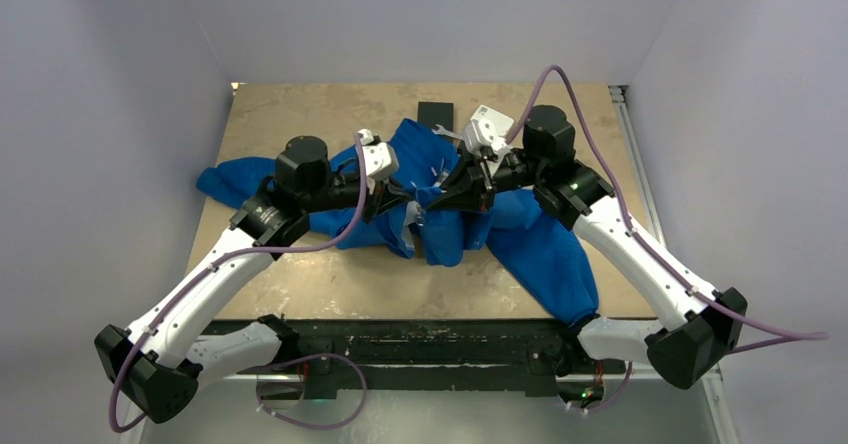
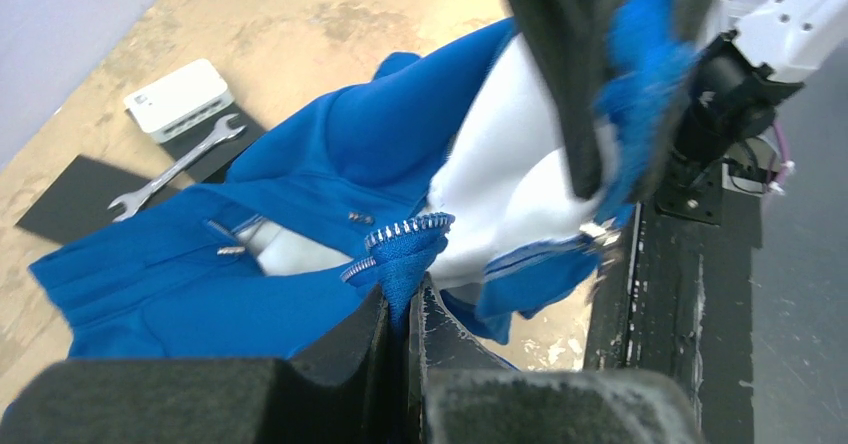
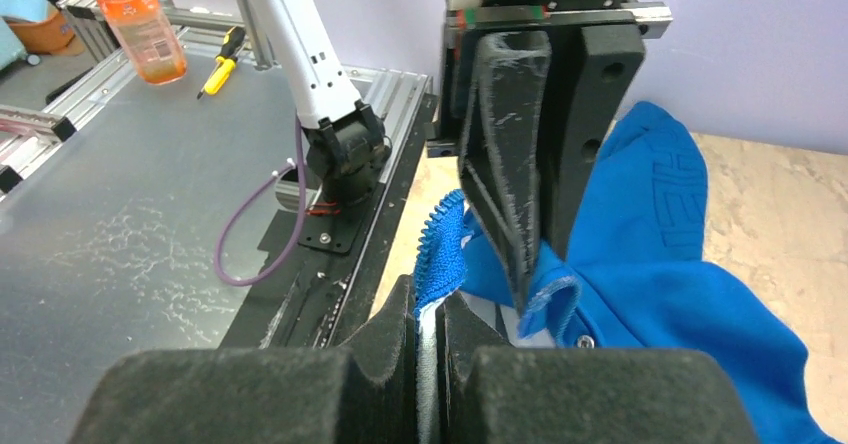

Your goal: Zip up the jacket

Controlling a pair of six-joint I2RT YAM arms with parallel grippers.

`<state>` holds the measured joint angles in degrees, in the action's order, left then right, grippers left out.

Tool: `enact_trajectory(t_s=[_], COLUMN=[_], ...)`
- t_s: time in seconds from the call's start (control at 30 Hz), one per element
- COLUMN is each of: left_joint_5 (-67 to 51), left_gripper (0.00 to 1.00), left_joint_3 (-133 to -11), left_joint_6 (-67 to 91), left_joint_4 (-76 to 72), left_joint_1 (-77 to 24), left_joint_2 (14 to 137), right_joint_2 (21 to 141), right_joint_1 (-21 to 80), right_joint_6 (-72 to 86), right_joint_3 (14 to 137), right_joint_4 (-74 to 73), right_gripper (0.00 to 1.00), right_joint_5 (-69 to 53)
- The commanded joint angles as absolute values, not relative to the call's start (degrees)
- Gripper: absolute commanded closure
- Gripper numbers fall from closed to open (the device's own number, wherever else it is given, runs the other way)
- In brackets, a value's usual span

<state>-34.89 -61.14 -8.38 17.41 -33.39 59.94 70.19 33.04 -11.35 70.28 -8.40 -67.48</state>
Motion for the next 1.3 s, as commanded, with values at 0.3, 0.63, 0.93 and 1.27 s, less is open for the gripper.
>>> enact_trajectory(t_s=[0.3, 0.63, 0.93, 1.27], left_joint_5=[-54.68, -60.19, -60.11, -57.74], left_gripper=[1.0, 1.0, 1.0, 1.0], left_joint_3=[-61.91, -62.24, -64.86, -70.05], left_joint_6=[-12.07, -14.27, -19.7, -27.59], left_joint_4=[14.31, 8.94, 11.69, 25.15], left_joint_1=[-35.92, -36.03, -35.91, -33.22], left_joint_2=[59.22, 57.51, 57.26, 57.1], right_joint_2=[71.81, 71.14, 69.28, 63.83], right_joint_1=[33.72, 34.0, 34.21, 34.1], right_joint_6=[-6.33, -5.94, -7.14, -15.36], right_joint_3=[70.49, 70.74, 70.93, 72.78], right_joint_4=[-0.29, -1.72, -4.66, -17.71], right_gripper=[1.0, 1.0, 1.0, 1.0], right_joint_5=[-63.49, -66.48, -67.96, -65.94])
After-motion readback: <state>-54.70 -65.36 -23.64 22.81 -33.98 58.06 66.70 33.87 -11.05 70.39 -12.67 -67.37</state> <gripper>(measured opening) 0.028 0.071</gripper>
